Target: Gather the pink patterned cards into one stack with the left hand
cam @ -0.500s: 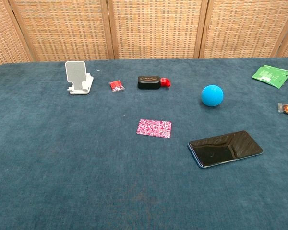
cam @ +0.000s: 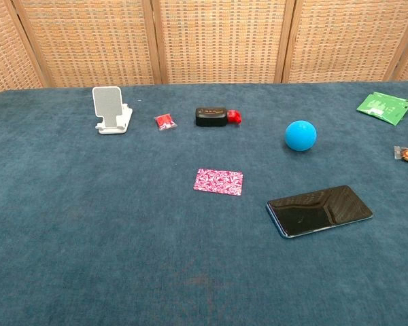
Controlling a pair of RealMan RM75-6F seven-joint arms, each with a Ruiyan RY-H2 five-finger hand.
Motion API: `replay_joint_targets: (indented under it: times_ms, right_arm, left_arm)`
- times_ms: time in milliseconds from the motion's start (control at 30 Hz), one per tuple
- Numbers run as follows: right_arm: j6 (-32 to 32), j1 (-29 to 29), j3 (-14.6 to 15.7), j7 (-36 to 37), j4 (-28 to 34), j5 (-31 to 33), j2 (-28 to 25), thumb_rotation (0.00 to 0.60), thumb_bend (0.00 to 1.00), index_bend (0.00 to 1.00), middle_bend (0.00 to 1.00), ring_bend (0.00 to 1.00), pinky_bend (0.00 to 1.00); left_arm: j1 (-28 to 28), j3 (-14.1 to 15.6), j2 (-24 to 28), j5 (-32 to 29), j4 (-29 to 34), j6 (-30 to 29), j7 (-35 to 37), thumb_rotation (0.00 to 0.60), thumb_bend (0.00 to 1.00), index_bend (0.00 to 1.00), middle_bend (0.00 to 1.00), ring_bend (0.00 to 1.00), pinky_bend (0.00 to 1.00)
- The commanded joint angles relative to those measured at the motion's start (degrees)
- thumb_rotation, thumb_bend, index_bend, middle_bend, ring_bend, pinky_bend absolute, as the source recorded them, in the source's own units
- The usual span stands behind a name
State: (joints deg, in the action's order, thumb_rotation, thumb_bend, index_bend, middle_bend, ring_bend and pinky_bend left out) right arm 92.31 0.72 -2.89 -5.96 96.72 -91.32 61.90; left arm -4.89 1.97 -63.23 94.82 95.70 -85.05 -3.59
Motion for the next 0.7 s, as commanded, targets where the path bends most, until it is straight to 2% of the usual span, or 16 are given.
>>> replay_joint_targets:
  times_ms: [33,67,133,267,400,700]
  right_arm:
    - [-0.14,-0.1,-0.3,0.07,0.0,0.54,0.0,0.6,0.0,0.0,0.0,0.0,0.0]
    - [-0.48,-0.14,-0.61,0.31,-0.12,1.53,0.02,0.6,0.0,0.0,0.0,0.0,0.0]
    - [-1.17,-0.57,-1.28,0.47,-0.03,2.75,-0.1,0.6,0.0,0.0,0.0,0.0,0.0]
    - [-2.09,-0.91,-1.92,0.24,-0.51,4.57,0.18,0.6,0.0,0.0,0.0,0.0,0.0]
    - [-3.54,-1.59,-2.58,0.35,-1.51,6.39,0.65,0.6,0.0,0.0,0.0,0.0,0.0]
    - [-5.71,-2.52,-3.73,0.34,-3.19,9.85,1.29,0.6,0.0,0.0,0.0,0.0,0.0]
  left_arm:
    - [-3.23,-1.05,-0.29,0.06,1.62,3.84,0.72,0.6,0.8,0.0,0.0,0.0,0.0]
    - [-7.5,-2.12,-0.85,1.51,2.87,8.88,-0.51,0.6,0.88,0.0,0.0,0.0,0.0]
    - [-12.93,-4.67,-1.08,-1.44,5.31,16.88,-3.04,0.6,0.99,0.0,0.0,0.0,0.0]
    - [-20.27,-8.36,-3.38,-6.36,7.14,26.58,-8.36,0.6,1.0,0.0,0.0,0.0,0.0]
    - [-27.33,-11.22,-8.24,-11.2,5.14,34.92,-10.54,0.6,1.0,0.0,0.0,0.0,0.0]
    - [-38.3,-13.55,-20.0,-21.4,-3.32,45.41,-15.27,0.6,1.0,0.0,0.0,0.0,0.0]
